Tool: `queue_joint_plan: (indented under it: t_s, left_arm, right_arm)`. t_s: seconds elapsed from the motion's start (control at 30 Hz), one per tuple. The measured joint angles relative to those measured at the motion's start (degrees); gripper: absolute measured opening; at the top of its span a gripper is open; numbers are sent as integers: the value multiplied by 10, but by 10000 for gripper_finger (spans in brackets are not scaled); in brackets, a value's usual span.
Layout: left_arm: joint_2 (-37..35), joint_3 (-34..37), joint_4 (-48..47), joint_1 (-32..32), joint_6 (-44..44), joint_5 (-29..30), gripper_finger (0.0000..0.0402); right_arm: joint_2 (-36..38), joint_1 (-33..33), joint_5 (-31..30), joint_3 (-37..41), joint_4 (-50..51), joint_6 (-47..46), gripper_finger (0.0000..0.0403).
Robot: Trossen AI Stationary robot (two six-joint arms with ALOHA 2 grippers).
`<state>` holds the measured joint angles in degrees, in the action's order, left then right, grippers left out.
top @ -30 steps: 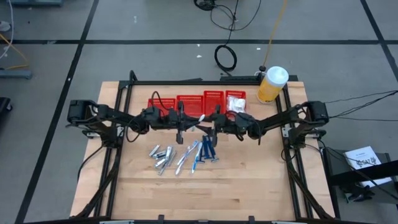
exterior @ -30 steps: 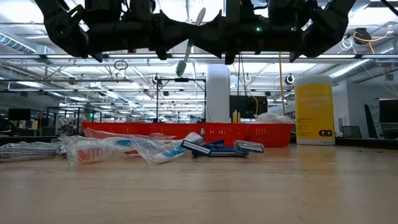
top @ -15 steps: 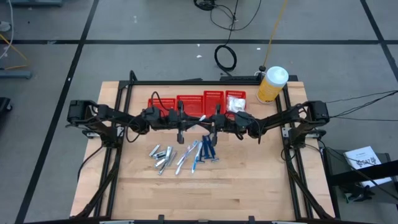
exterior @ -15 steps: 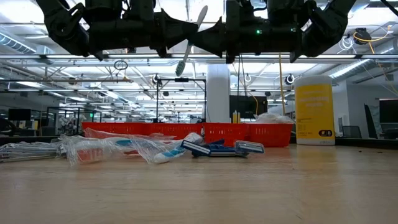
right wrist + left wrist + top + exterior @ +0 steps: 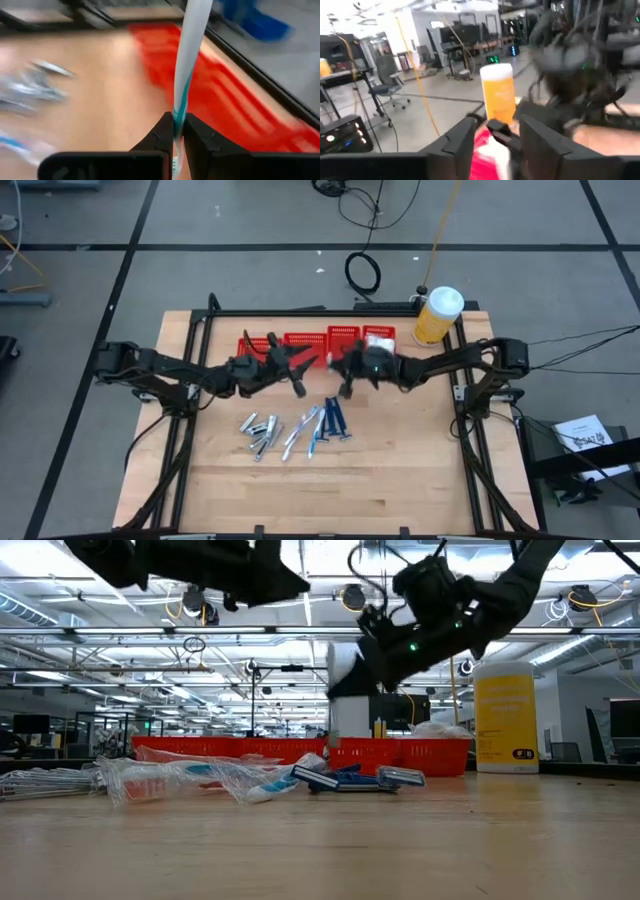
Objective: Pick & Place Travel size toiletries
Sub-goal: Put the light green toothbrush into the vertical left red bin
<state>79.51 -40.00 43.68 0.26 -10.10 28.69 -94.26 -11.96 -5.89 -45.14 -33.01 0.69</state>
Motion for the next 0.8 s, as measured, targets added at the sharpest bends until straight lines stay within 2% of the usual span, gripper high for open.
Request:
queue_joint_plan:
  t_s: [0.13,0.27,0.37,0.43,0.6,0.8]
  left_arm:
    - [-28,4,-85,0,39,17,191]
    - [-25,4,-167,0,87,14,197]
    - [-18,4,-191,1,118,15,198]
    - [-16,5,-216,1,127,14,198]
    - [-14,4,-226,4,133,14,198]
    - [-14,4,-225,11,137,14,198]
  right_arm:
    - [40,-38,4,0,32,2,15]
    - [61,-82,7,-5,71,5,15]
    - [64,-102,71,-2,86,-2,15]
    - [67,-101,88,-3,69,-2,15]
    - [65,-116,31,-4,85,13,15]
    - [50,-139,32,-3,164,0,15]
